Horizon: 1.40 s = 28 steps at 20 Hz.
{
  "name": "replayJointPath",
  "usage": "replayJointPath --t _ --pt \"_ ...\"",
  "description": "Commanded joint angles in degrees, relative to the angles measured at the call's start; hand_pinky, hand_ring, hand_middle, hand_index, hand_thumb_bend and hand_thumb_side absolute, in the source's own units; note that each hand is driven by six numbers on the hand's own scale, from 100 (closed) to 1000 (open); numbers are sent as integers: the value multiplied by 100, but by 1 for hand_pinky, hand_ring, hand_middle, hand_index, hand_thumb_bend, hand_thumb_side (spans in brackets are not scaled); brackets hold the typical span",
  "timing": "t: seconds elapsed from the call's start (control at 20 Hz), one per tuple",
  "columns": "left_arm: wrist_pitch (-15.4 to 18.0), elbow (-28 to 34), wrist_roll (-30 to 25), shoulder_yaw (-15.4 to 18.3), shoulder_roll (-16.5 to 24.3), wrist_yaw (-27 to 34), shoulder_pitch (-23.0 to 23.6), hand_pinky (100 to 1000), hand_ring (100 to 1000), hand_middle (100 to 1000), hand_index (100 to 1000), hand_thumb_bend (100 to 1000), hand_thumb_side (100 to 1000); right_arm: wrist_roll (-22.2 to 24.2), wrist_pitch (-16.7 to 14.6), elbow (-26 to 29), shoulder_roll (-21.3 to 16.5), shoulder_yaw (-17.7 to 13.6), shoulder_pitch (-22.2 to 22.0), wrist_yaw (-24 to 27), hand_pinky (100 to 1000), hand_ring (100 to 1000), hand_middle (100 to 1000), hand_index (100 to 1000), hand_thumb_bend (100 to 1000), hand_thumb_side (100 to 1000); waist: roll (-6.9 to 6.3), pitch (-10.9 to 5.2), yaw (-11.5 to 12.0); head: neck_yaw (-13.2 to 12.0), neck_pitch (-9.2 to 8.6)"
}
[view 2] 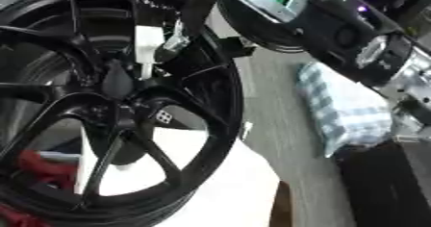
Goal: Pull the pin out of the wheel hub.
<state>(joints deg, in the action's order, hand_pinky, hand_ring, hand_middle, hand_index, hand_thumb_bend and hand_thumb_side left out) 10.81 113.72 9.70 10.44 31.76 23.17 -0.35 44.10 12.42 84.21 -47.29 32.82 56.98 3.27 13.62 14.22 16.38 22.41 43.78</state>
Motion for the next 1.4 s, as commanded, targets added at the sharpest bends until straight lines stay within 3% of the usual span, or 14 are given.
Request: replayJointPath --t 0.05,0.35,0.5,1.4 --pt "-30 87 2 25 67 -1 -30 980 637 605 817 124 813 21 -7 -45 -92 -74 116 -56 734 828 707 816 513 266 -67 -56 -9 97 34" --pt "-55 87 -14 16 47 -3 -40 982 636 605 817 125 815 -60 -3 -123 -32 -54 158 -197 728 817 689 799 501 230 -67 -40 -10 271 34" --pt "-50 87 -1 33 37 -8 -32 983 636 605 817 126 814 -92 28 -155 -12 -47 160 -201 708 796 634 755 494 226 -67 -39 1 315 34" --pt "-82 87 17 47 24 34 -28 985 636 606 818 132 816 -45 197 -67 117 22 314 -84 689 784 639 767 511 254 -67 -86 -9 304 34"
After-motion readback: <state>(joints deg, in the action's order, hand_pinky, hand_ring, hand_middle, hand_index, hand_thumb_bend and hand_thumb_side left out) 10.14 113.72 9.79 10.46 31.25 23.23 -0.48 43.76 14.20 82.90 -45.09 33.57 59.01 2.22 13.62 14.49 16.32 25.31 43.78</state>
